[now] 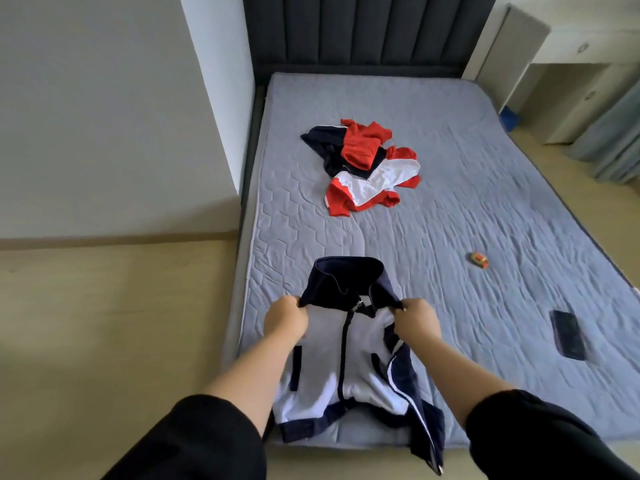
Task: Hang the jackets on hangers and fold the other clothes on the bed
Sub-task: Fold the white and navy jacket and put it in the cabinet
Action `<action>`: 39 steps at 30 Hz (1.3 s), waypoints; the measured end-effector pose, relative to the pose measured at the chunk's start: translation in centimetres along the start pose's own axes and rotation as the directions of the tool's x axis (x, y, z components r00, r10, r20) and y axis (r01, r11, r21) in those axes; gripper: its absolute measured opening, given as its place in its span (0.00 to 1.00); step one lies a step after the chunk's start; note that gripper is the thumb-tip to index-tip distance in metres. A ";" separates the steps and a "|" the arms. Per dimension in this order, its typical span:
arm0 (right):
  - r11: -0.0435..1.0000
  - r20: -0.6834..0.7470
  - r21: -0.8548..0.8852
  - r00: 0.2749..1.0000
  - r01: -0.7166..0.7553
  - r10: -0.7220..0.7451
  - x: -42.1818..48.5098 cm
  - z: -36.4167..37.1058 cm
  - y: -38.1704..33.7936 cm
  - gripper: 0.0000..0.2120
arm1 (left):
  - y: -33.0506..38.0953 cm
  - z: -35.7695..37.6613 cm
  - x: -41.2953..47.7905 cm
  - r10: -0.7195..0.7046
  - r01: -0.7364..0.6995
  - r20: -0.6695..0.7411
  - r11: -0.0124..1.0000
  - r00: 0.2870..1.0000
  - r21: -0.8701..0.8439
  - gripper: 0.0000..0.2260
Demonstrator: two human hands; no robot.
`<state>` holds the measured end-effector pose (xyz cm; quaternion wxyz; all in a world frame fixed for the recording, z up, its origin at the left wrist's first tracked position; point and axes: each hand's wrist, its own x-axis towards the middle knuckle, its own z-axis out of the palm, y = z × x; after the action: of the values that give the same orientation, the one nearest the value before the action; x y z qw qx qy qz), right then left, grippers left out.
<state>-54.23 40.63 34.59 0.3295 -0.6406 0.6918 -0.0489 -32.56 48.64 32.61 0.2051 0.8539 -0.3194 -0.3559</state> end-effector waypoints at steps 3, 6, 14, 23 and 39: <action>0.998 -0.059 0.066 0.998 -0.010 0.014 3.4 5.3 3.7 0.09 | -2.7 5.3 3.7 0.052 -0.053 -0.019 0.998 0.998 -0.037 0.10; 0.996 -0.080 0.093 0.997 -0.017 0.024 6.7 12.4 7.7 0.10 | -6.8 11.4 7.8 0.095 -0.096 -0.044 0.995 0.995 -0.033 0.11; 0.999 -0.108 -0.018 0.993 0.043 -0.045 13.2 30.7 15.9 0.21 | -18.7 24.5 17.3 0.111 -0.118 -0.072 0.987 0.991 -0.109 0.08; 0.966 -0.245 0.193 0.962 0.169 -0.119 21.6 22.3 7.5 0.13 | -9.1 19.2 22.5 0.074 -0.211 -0.243 0.766 0.967 -0.607 0.03; 0.871 0.089 -0.199 0.894 0.449 -0.440 20.9 30.1 17.3 0.27 | -14.1 29.6 19.2 0.422 -0.318 0.041 0.613 0.906 0.723 0.22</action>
<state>-52.63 35.16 -5.54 0.2526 -0.8149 0.5204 -0.0356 -38.38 41.77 -4.29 -0.0531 0.8022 -0.5871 -0.0952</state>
